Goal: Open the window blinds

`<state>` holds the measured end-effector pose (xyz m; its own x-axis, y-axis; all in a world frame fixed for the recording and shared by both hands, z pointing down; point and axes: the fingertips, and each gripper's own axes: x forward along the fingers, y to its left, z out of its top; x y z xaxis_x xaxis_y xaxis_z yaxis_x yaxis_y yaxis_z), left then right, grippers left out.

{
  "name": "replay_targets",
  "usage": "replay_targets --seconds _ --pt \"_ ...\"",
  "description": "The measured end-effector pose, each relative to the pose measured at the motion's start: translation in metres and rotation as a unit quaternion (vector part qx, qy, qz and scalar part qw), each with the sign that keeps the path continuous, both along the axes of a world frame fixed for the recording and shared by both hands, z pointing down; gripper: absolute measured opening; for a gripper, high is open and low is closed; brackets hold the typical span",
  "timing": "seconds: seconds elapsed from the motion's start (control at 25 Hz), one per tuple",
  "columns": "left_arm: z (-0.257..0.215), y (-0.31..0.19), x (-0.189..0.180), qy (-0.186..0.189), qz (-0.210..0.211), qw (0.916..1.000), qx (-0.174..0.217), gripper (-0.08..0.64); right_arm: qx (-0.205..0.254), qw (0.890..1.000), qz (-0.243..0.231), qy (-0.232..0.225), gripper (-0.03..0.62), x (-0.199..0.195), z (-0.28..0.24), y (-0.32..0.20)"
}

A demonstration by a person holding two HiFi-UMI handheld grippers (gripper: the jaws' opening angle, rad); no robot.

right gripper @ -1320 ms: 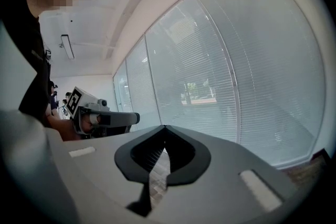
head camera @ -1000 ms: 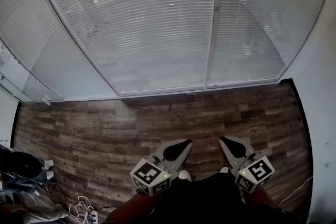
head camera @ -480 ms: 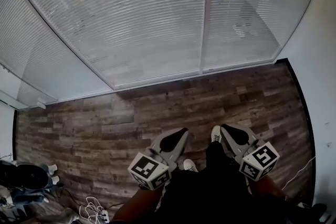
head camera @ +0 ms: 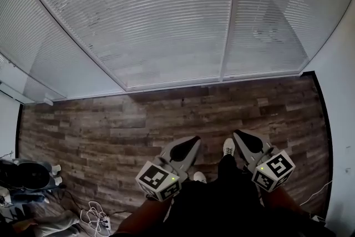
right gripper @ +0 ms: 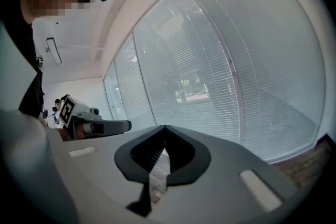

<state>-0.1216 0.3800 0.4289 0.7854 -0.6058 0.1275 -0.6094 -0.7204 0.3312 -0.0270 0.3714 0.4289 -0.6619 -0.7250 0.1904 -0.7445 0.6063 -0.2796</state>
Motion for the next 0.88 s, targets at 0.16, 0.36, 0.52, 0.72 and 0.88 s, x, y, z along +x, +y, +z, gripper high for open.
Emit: replay_targets --seconds 0.16,0.36,0.52,0.72,0.88 --pt "0.000 -0.034 0.016 -0.009 -0.004 0.9999 -0.001 0.000 0.002 1.000 0.000 -0.005 0.026 0.018 0.002 -0.033" --pt "0.002 -0.081 0.049 -0.011 -0.002 0.9999 0.005 0.000 0.003 1.000 0.010 -0.012 0.026 0.056 0.010 -0.078" --pt "-0.005 -0.114 0.077 -0.017 -0.007 0.9997 0.014 0.000 0.009 1.000 0.012 -0.017 0.026 0.088 0.004 -0.112" --pt "-0.020 -0.151 0.114 -0.023 -0.018 0.9994 0.016 0.000 0.021 1.000 0.003 -0.017 0.026 0.127 -0.017 -0.151" --pt "-0.019 -0.181 0.138 -0.031 -0.034 0.9988 0.020 0.000 0.024 0.999 -0.010 -0.024 0.026 0.154 -0.014 -0.179"
